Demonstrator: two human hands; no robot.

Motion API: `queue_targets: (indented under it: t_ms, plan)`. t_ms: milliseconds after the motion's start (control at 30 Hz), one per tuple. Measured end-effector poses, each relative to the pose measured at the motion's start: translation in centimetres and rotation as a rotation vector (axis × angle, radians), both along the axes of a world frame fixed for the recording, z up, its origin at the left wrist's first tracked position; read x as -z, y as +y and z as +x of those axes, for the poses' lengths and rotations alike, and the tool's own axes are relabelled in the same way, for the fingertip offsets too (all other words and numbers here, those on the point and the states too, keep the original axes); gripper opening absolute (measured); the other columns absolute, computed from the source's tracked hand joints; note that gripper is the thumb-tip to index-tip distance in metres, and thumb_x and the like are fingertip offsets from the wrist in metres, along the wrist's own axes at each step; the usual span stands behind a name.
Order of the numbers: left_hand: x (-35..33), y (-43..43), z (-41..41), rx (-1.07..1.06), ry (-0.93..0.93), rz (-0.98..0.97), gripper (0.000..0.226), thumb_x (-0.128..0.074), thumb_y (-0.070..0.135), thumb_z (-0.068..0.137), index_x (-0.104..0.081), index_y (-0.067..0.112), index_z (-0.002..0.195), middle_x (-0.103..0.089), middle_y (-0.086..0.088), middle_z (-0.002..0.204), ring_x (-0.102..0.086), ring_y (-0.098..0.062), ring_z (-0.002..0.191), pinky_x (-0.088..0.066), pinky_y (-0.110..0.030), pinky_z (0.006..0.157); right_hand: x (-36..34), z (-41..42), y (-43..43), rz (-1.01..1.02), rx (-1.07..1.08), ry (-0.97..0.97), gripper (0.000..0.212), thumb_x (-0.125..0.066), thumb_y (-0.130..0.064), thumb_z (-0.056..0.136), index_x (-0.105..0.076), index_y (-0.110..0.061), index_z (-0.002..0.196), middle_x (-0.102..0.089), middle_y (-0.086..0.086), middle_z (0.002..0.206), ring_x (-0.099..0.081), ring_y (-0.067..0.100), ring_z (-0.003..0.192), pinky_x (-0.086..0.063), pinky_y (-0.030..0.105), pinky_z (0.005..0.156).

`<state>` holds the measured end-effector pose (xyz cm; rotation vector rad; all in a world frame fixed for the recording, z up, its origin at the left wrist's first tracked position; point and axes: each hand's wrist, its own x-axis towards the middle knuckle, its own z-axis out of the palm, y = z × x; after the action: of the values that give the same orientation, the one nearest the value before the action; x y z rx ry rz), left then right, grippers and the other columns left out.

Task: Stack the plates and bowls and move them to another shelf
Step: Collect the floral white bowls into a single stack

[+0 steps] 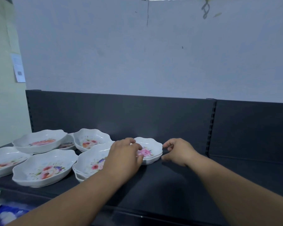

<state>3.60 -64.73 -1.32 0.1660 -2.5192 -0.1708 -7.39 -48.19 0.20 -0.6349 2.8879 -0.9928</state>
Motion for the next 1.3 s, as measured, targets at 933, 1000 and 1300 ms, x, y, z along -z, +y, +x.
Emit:
queue_targets:
  t_ms: [933, 1000, 1300]
  plan:
    - [0.5, 5.9, -7.3, -0.127, -0.082, 0.282, 0.022, -0.051, 0.009, 0.086, -0.055, 0.024, 0.069, -0.047, 0.0, 0.074, -0.04, -0.018, 0.068, -0.034, -0.028, 0.061, 1.2, -5.1, 4.7, -0.205, -0.153, -0.129, 0.051, -0.078, -0.028, 0.08, -0.062, -0.026, 0.128, -0.061, -0.004, 0.122, -0.06, 0.006, 0.099, -0.043, 0.014, 0.073]
    - [0.2, 6.1, -6.7, -0.12, 0.002, 0.286, 0.02, -0.051, 0.012, 0.089, -0.066, 0.014, 0.076, -0.052, -0.002, 0.081, -0.049, -0.019, 0.071, -0.04, -0.029, 0.069, 0.9, -4.8, 4.4, -0.288, -0.145, -0.129, 0.052, -0.075, -0.037, 0.083, -0.058, -0.029, 0.131, -0.06, -0.006, 0.119, -0.06, 0.007, 0.098, -0.044, 0.017, 0.078]
    - [0.0, 6.2, -4.3, 0.131, 0.259, 0.297, 0.008, -0.06, 0.014, 0.089, -0.066, 0.013, 0.084, -0.051, 0.01, 0.084, -0.056, -0.01, 0.08, -0.047, -0.019, 0.076, -1.5, -2.8, 2.3, -0.75, -0.135, -0.438, 0.052, -0.055, -0.021, 0.097, -0.041, -0.023, 0.147, -0.055, 0.006, 0.136, -0.075, 0.028, 0.078, -0.062, 0.032, 0.069]
